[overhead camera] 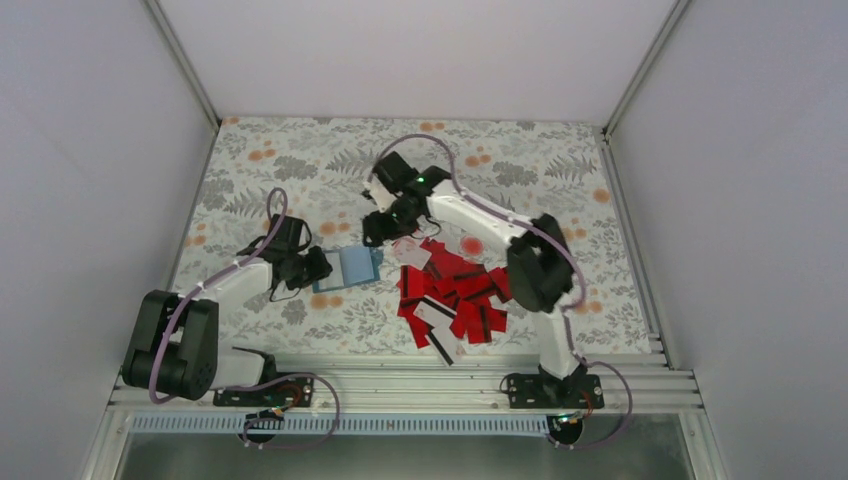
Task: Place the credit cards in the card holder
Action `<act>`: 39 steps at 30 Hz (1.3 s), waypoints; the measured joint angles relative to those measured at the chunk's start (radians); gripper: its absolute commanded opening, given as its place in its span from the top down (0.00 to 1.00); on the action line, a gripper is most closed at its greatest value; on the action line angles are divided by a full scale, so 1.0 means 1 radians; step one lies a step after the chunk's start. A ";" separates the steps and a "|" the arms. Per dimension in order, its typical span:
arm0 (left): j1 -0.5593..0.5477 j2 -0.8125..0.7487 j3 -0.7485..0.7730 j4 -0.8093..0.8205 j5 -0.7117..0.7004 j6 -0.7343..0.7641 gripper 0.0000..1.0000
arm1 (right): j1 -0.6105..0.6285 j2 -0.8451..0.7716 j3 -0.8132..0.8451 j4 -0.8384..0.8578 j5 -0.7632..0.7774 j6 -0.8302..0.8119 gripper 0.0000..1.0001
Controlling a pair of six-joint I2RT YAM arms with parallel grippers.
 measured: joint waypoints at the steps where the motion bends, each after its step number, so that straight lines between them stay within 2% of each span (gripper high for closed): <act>1: 0.000 0.000 0.000 0.000 -0.001 0.002 0.73 | -0.002 -0.065 -0.060 -0.006 0.049 0.004 0.33; 5: 0.000 -0.001 0.000 -0.008 -0.001 0.017 0.73 | -0.007 -0.270 -0.304 -0.026 0.239 0.038 0.31; 8: 0.000 -0.003 0.000 -0.013 0.001 0.024 0.73 | -0.024 -0.346 -0.463 -0.074 0.350 0.104 0.16; 10: 0.000 -0.005 0.000 -0.014 0.003 0.031 0.73 | -0.043 -0.372 -0.535 -0.105 0.394 0.155 0.12; 14: 0.000 -0.009 0.000 -0.022 0.007 0.054 0.73 | -0.065 -0.435 -0.600 -0.146 0.434 0.258 0.10; 15: 0.000 -0.009 0.000 -0.024 0.010 0.060 0.73 | -0.068 -0.444 -0.600 -0.149 0.431 0.274 0.10; 17: 0.000 -0.010 0.000 -0.028 0.012 0.071 0.73 | -0.069 -0.457 -0.600 -0.145 0.399 0.298 0.02; 19: 0.000 -0.012 0.000 -0.032 0.016 0.080 0.73 | -0.069 -0.466 -0.606 -0.135 0.356 0.324 0.01; 32: 0.000 -0.013 0.000 -0.035 0.061 0.122 0.73 | -0.068 -0.483 -0.679 -0.167 0.255 0.514 0.03; 39: 0.000 -0.019 0.000 -0.034 0.090 0.147 0.73 | -0.035 -0.619 -0.853 -0.159 0.198 0.581 0.05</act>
